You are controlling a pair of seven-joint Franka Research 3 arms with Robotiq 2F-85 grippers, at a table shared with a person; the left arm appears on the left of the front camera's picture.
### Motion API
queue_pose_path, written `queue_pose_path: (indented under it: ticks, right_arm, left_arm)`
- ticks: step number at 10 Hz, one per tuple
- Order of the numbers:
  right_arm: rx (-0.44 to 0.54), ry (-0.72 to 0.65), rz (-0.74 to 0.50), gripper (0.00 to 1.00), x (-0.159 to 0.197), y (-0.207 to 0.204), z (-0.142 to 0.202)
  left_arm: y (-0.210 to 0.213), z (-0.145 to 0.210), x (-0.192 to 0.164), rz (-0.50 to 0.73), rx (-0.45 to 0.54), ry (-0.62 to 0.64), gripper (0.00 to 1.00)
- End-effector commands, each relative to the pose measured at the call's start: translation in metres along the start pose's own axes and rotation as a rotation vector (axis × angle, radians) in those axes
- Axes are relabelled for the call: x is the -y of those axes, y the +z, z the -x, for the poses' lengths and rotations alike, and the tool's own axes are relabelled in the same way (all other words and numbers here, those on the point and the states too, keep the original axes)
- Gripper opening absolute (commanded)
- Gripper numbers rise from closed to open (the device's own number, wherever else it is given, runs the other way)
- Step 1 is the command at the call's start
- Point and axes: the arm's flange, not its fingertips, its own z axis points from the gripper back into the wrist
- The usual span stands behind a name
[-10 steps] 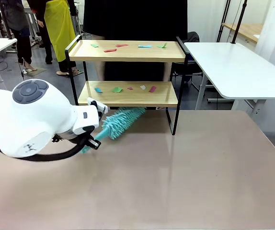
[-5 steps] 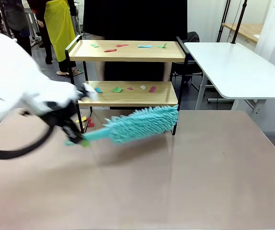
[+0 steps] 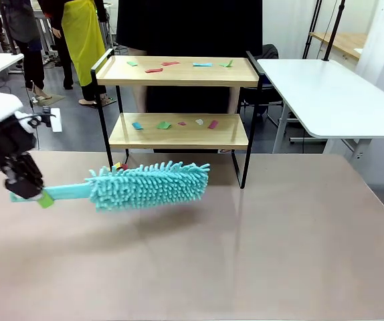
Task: Clean the shelf.
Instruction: Clean the specific section of the Shelf indicated by the human with the Duster.
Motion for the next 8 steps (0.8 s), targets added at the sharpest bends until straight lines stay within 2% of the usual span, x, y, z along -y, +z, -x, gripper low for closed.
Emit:
queue_pose_path:
  ticks: [1,3,5,7,8]
  right_arm:
    - [0.004,0.006,0.001,1.0,0.0,-0.001,-0.003]
    - [0.004,0.006,0.001,1.0,0.0,-0.001,-0.003]
    - [0.004,0.006,0.001,1.0,0.0,-0.001,-0.003]
    - [0.004,0.006,0.001,1.0,0.0,-0.001,-0.003]
    - [0.004,0.006,0.001,1.0,0.0,-0.001,-0.003]
  left_arm:
    - [0.068,0.005,0.015,-0.014,-0.151,-0.002,0.13]
    - [0.127,0.0,0.032,-0.042,-0.416,-0.021,0.13]
    - [0.166,-0.014,0.044,-0.066,-0.625,-0.051,0.13]
    - [0.18,-0.024,0.05,-0.052,-0.801,-0.128,0.13]
    - [0.179,-0.029,0.051,-0.029,-0.856,-0.134,0.13]
